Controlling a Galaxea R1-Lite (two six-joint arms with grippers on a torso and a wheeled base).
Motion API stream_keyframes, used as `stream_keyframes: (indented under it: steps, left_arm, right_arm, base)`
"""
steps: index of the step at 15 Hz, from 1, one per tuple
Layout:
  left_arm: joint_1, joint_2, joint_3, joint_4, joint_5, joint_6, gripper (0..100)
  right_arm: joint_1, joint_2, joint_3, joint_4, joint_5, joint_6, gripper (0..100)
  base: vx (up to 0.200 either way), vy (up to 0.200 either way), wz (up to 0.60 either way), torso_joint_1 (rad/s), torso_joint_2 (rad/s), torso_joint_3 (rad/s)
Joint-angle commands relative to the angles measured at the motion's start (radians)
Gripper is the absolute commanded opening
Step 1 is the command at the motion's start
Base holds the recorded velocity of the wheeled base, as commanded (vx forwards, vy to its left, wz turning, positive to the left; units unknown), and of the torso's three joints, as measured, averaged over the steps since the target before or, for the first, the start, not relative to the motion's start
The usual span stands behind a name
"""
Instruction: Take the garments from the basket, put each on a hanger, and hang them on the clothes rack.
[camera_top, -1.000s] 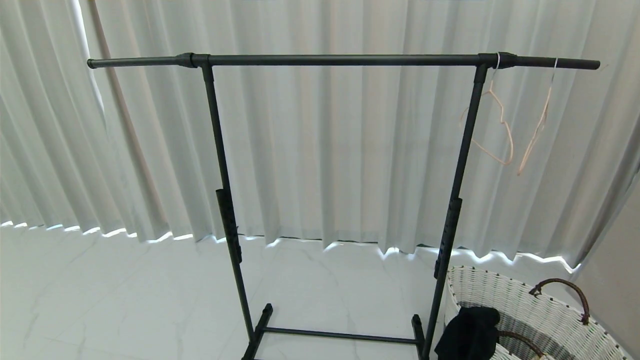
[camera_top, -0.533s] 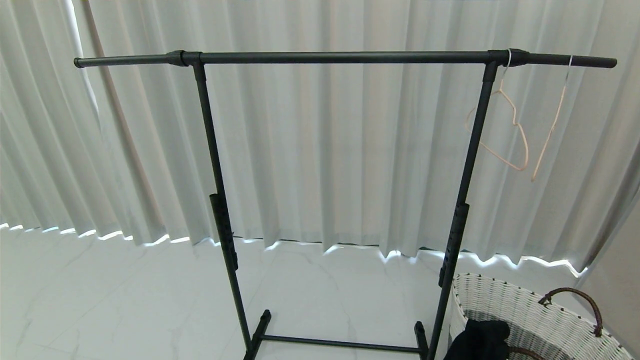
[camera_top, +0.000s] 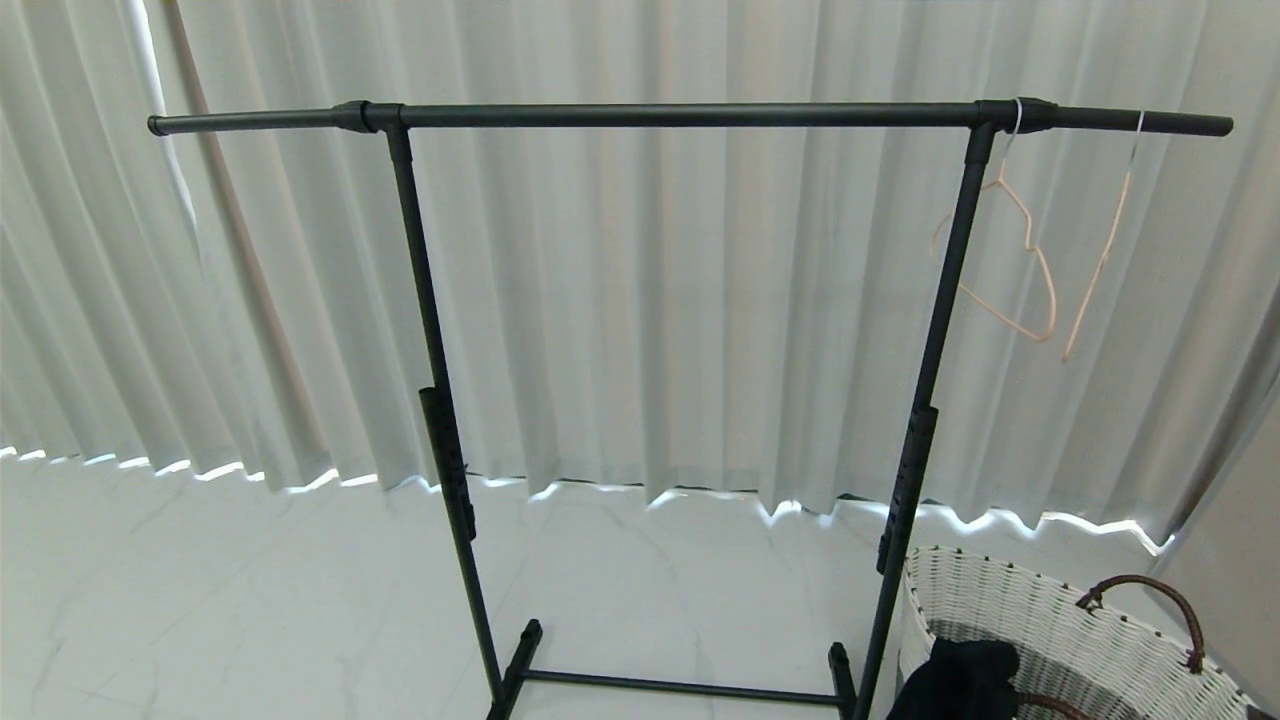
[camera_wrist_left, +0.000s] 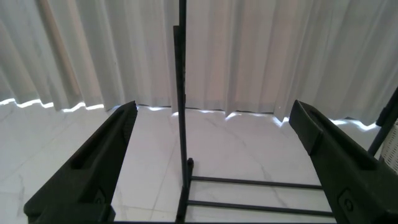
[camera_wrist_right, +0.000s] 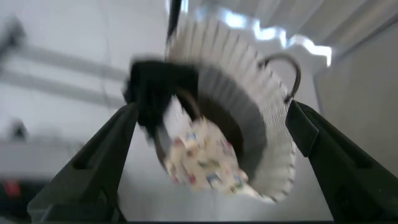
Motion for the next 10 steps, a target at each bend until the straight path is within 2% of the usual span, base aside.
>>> stream_keyframes:
  steps: [1,3,4,6,10]
  left_arm:
    - [0.000,0.000,0.000,0.000,-0.001,0.000,100]
    - [0.000,0.000,0.000,0.000,0.000,0.000,100]
    - [0.000,0.000,0.000,0.000,0.000,0.000,100]
    - [0.000,0.000,0.000,0.000,0.000,0.000,100]
    - [0.000,0.000,0.000,0.000,0.000,-0.001,100]
  right_arm:
    - [0.008,0.594,-0.097,-0.025,-0.048,-0.220,100]
    - [-0.007,0.743,-0.094,-0.056,-0.065,-0.314,100]
    - [-0.006,0.778,-0.086,-0.057,-0.074,-0.335,100]
    - [-0.004,0.800,-0.046,-0.090,-0.109,-0.380,100]
    - [-0.024,0.850,0.021,-0.257,-0.143,-0.371,100]
  base:
    - [-0.200,0.000,0.00,0.007,0.00,-0.002]
    - [-0.200,0.000,0.00,0.005,0.01,0.000]
    - [-0.200,0.000,0.00,0.002,0.00,0.007]
    - [0.000,0.000,0.00,0.000,0.00,0.000]
    - [0.000,0.000,0.00,-0.022,0.08,0.047]
